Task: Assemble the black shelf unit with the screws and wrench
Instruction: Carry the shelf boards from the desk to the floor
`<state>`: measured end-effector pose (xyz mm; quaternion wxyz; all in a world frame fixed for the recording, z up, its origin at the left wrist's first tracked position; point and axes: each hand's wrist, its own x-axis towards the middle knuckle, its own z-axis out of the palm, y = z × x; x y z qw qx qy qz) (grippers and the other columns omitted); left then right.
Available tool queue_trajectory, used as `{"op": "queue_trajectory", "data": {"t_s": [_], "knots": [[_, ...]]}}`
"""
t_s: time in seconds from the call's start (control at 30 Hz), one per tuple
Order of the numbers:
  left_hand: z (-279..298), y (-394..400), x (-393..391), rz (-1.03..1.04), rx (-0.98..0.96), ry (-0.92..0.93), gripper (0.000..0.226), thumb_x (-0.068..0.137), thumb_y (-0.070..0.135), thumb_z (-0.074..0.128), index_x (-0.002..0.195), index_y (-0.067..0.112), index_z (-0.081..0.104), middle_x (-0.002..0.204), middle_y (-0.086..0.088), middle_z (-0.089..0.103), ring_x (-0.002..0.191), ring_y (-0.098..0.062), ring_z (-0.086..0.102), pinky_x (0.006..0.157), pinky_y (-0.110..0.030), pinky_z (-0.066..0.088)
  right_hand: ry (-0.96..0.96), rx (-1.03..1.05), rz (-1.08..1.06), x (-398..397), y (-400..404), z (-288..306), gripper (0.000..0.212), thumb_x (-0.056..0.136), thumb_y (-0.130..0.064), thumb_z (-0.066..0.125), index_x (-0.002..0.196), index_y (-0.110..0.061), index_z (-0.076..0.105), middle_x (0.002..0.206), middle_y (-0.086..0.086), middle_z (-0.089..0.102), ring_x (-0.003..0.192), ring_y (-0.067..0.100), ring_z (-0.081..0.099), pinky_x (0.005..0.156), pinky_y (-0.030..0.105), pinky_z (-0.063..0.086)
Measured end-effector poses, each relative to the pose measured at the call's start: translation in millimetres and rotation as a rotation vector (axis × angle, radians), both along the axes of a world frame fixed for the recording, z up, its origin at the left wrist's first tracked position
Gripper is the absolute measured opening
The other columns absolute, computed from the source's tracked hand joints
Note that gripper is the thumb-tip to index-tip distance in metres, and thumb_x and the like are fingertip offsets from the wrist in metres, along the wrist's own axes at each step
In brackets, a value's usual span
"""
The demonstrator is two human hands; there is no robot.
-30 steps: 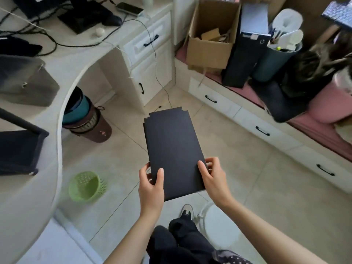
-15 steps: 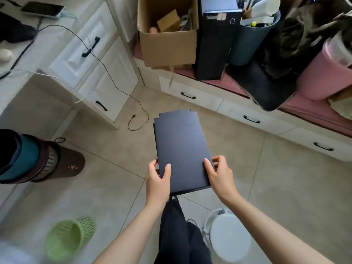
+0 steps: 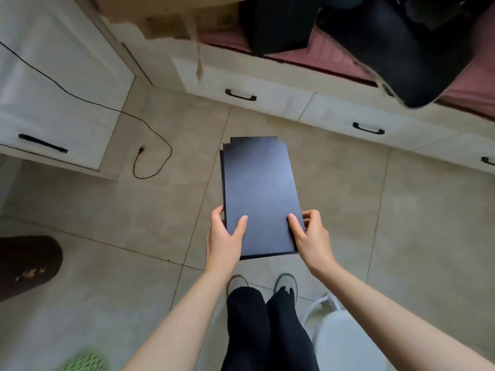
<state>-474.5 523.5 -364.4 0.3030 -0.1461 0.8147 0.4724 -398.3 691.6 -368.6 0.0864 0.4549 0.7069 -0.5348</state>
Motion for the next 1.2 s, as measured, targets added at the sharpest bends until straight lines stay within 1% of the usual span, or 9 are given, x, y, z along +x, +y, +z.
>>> {"op": "queue_trajectory", "data": {"t_s": [0.1,0.17,0.37,0.57,0.77,0.87,1.03,1.13,1.2], "knots": [[-75.5,8.6,-3.1,-0.002,-0.005,-0.025,0.054,0.095,0.042,0.064,0.141,0.027,0.040,0.122,0.010,0.062,0.113,-0.013,0.062,0.097,-0.036,0.051,-0.021,0.006,0.038,-3.7,9.5,-74.7,0.023,0.095,-0.042,0.060,0.095,-0.025,0.045,0.091,-0.010,0.060,0.072,-0.013,0.058,0.053,0.005,0.041],[-115.0,10.2,-4.8,-0.013,-0.027,-0.040,0.052,0.096,0.042,0.063,0.140,0.027,0.040,0.126,0.005,0.063,0.114,-0.017,0.062,0.099,-0.040,0.051,-0.037,0.000,0.058,-6.8,14.3,-111.5,0.027,0.094,-0.043,0.061,0.100,-0.022,0.045,0.092,-0.010,0.060,0.073,-0.006,0.061,0.053,0.006,0.041],[-257.0,21.7,-7.1,-0.050,-0.056,-0.164,0.057,0.100,0.045,0.055,0.144,0.021,0.029,0.132,0.000,0.057,0.118,-0.024,0.057,0.102,-0.042,0.047,-0.133,0.018,0.146,-19.5,31.9,-245.0,0.036,0.093,-0.049,0.060,0.108,-0.021,0.044,0.092,-0.008,0.058,0.079,0.003,0.058,0.051,0.014,0.039],[-349.2,15.5,-25.2,-0.076,-0.049,-0.210,0.058,0.101,0.045,0.054,0.145,0.020,0.026,0.128,-0.001,0.056,0.113,-0.023,0.058,0.088,-0.034,0.048,-0.167,0.048,0.224,-38.5,29.2,-338.9,0.038,0.095,-0.050,0.057,0.107,-0.018,0.041,0.088,-0.007,0.054,0.075,0.004,0.053,0.050,0.016,0.033],[-394.9,7.0,-34.3,-0.085,-0.052,-0.123,0.063,0.099,0.035,0.062,0.146,0.014,0.025,0.130,0.000,0.055,0.112,-0.017,0.056,0.087,-0.027,0.047,-0.097,0.048,0.222,-54.4,16.8,-390.5,0.036,0.094,-0.044,0.062,0.107,-0.018,0.041,0.087,-0.007,0.054,0.076,0.004,0.054,0.050,0.011,0.039],[-409.7,5.7,-34.0,-0.045,-0.042,-0.149,0.066,0.098,0.028,0.064,0.147,0.015,0.023,0.130,-0.003,0.056,0.110,-0.018,0.058,0.078,-0.019,0.049,-0.109,0.043,0.250,-54.4,15.3,-407.2,0.034,0.094,-0.041,0.063,0.107,-0.018,0.042,0.089,-0.006,0.057,0.077,0.006,0.056,0.051,0.011,0.040],[-426.1,3.9,-31.2,-0.049,-0.021,-0.298,0.068,0.098,0.012,0.064,0.151,0.014,0.022,0.138,-0.006,0.054,0.120,-0.021,0.057,0.091,-0.029,0.052,-0.240,-0.023,0.263,-51.8,18.1,-429.9,0.034,0.095,-0.029,0.064,0.118,-0.011,0.047,0.116,0.008,0.062,0.095,0.021,0.059,0.080,0.031,0.050],[-423.9,3.2,-29.4,-0.095,-0.027,-0.378,0.068,0.097,0.007,0.063,0.151,0.018,0.024,0.132,0.001,0.050,0.114,-0.015,0.052,0.096,-0.033,0.050,-0.314,-0.065,0.274,-54.0,20.4,-433.2,0.050,0.094,-0.024,0.065,0.137,-0.008,0.043,0.131,0.009,0.057,0.113,0.026,0.057,0.087,0.030,0.047],[-420.4,2.1,-30.6,-0.121,-0.052,-0.398,0.068,0.097,0.007,0.062,0.152,0.018,0.025,0.139,-0.001,0.048,0.119,-0.018,0.053,0.099,-0.034,0.050,-0.347,-0.089,0.291,-55.2,21.6,-432.6,0.055,0.094,-0.022,0.064,0.141,-0.009,0.040,0.135,0.009,0.055,0.117,0.026,0.056,0.088,0.030,0.046]]}}
